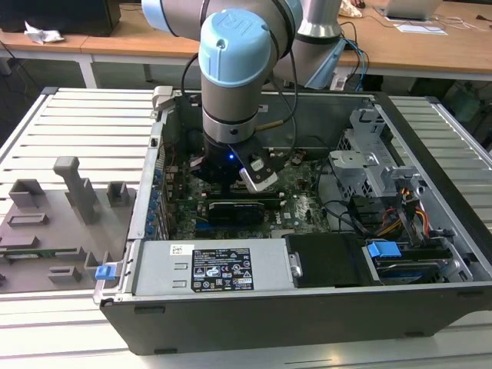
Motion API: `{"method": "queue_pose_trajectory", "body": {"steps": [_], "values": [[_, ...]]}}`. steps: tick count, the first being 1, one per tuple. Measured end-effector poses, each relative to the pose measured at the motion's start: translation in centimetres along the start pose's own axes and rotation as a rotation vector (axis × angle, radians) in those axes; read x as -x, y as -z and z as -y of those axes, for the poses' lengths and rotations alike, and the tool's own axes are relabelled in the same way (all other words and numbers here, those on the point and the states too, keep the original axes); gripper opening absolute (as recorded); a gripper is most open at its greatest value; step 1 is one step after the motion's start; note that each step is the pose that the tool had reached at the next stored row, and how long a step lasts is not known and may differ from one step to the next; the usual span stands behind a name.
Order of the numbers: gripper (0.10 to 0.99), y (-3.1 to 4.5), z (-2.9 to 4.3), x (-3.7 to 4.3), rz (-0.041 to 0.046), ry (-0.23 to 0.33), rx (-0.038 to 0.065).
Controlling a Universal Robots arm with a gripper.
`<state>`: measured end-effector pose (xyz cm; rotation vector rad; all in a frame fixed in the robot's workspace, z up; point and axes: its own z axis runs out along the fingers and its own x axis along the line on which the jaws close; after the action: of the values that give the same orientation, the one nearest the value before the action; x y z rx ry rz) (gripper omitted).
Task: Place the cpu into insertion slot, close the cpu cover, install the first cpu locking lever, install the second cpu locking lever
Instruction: 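Install the second cpu locking lever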
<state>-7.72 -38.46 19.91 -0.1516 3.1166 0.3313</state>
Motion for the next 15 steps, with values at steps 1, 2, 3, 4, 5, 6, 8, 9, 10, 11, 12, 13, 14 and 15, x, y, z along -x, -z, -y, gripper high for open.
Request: {"method": "queue_pose_trajectory", "body": {"steps": [1, 2, 3, 4, 5, 6, 8, 9, 10, 11, 12, 13, 14, 15], "values": [[0.106, 0.0, 0.0, 0.0, 0.0, 0.0, 0.0], [0.106, 0.07, -0.01, -0.01, 0.0, 0.0, 0.0], [0.106, 0.28, -0.06, 0.0, 0.0, 0.0, 0.0], [0.106, 0.47, -0.1, 0.0, 0.0001, 0.0, 0.0], [0.106, 0.66, -0.14, 0.0, 0.0001, 0.0, 0.0], [0.106, 0.96, -0.21, 0.01, 0.0001, 0.0, 0.0], [0.106, 1.17, -0.25, 0.01, 0.0, 0.0, 0.0], [0.106, 1.24, -0.27, 0.01, 0.0001, 0.0, 0.0], [0.106, 1.37, -0.29, 0.02, 0.0, 0.0, 0.0], [0.106, 1.54, -0.33, 0.02, 0.0, 0.0, 0.0], [0.106, 1.63, -0.35, 0.02, 0.0001, 0.0, 0.0], [0.106, 1.72, -0.37, 0.02, 0.0, 0.0, 0.0], [0.106, 1.8, -0.39, 0.02, 0.0001, 0.0, 0.0], [0.106, 1.94, -0.42, 0.03, 0.0001, 0.0, 0.0]]}}
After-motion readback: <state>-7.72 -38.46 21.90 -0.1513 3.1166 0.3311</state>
